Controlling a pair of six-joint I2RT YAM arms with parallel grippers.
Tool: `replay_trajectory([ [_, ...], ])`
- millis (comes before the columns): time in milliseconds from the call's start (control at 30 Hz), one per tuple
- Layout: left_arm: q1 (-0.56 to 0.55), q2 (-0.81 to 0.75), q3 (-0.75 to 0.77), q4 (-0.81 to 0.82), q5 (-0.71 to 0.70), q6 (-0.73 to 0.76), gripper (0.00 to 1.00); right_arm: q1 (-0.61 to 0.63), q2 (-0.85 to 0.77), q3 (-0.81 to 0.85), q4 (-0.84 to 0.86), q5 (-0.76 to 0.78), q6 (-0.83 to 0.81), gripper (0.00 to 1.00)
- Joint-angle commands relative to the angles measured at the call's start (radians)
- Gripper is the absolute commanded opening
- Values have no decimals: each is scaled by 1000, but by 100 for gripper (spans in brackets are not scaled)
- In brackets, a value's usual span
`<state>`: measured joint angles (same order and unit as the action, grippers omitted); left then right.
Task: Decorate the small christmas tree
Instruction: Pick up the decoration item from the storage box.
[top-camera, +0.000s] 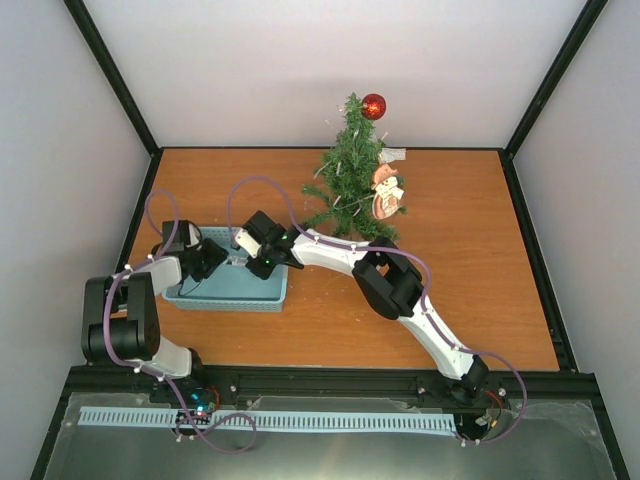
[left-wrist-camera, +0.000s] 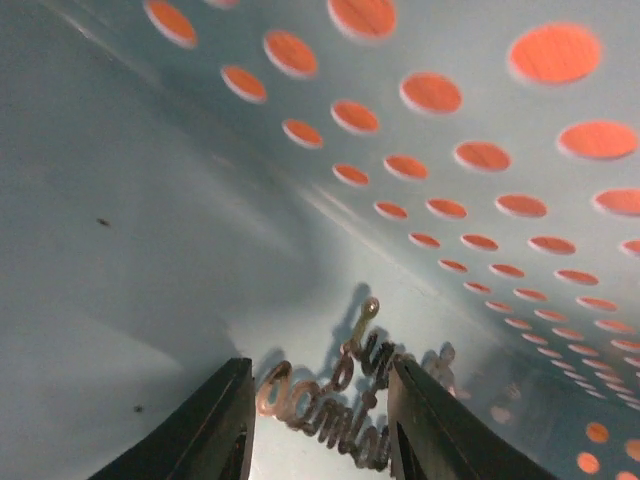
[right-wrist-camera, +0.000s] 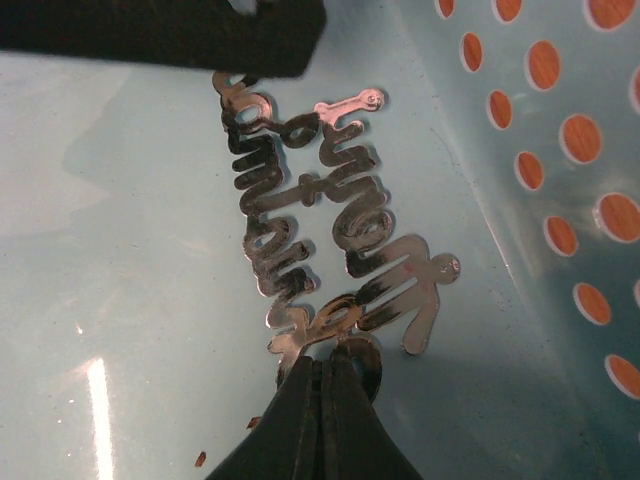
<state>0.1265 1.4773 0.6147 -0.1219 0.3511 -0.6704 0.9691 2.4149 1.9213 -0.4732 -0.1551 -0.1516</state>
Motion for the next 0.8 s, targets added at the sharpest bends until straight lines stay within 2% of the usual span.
replay_trajectory([
  [0,-20,39,-27,42,67,-73,37,0,9,-28,-51,-14,-1,3],
  [167,-28,46,-54,67,122,-115,37,0,7,-29,-50,-18,-1,3],
  [367,-30,-27,-64,60,131,-146,36,0,9,-38,-44,-23,1,3],
  [433,-30,-45,-67,52,115,-156,36,0,9,-36,-42,-27,3,3],
  [600,-29,-66,-42,-55,-55,-182,41,0,4,-39,-43,-25,2,3],
  [767,-29,-62,-65,37,-41,-266,42,0,8,-41,-35,-31,6,3],
])
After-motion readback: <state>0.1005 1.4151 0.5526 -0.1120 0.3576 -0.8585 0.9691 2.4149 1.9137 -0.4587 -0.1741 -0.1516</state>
